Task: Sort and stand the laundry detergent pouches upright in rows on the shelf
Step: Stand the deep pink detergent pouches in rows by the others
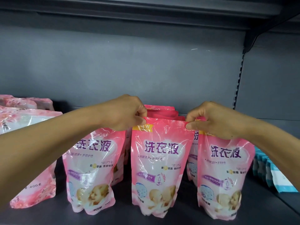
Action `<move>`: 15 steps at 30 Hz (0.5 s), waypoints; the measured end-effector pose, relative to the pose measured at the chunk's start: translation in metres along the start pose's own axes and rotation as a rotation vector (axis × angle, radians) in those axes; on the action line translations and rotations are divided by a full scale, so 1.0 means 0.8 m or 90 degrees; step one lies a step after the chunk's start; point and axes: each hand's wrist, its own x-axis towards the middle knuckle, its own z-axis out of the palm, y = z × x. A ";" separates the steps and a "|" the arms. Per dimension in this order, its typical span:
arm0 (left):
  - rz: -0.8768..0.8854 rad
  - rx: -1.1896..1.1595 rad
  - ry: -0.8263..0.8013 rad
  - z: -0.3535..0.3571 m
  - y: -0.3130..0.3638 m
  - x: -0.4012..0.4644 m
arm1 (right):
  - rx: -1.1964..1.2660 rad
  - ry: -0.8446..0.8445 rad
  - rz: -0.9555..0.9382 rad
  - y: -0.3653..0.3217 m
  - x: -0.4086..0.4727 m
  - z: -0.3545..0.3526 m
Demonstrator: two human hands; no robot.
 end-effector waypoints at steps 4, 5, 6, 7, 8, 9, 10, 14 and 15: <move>-0.009 0.011 0.000 0.002 0.002 0.001 | 0.000 0.015 -0.007 0.006 -0.004 0.004; -0.015 0.009 0.000 0.002 0.003 0.000 | -0.002 0.023 -0.011 0.006 -0.006 0.005; -0.015 0.000 0.006 0.003 0.004 -0.001 | -0.002 0.034 -0.013 0.005 -0.008 0.005; -0.018 -0.003 0.005 0.003 0.006 -0.004 | -0.001 0.049 -0.014 0.003 -0.011 0.004; -0.014 -0.018 0.010 0.004 0.010 -0.008 | -0.001 0.072 -0.017 0.002 -0.015 0.003; -0.025 -0.029 0.014 0.005 0.014 -0.012 | 0.002 0.103 -0.019 0.002 -0.020 0.001; -0.032 -0.034 0.025 0.008 0.018 -0.017 | 0.011 0.140 -0.016 0.005 -0.027 -0.001; 0.018 -0.050 0.242 0.028 0.049 -0.039 | 0.093 0.334 0.015 0.024 -0.069 0.000; 0.041 -0.067 0.300 0.035 0.063 -0.048 | 0.112 0.397 0.030 0.030 -0.082 0.003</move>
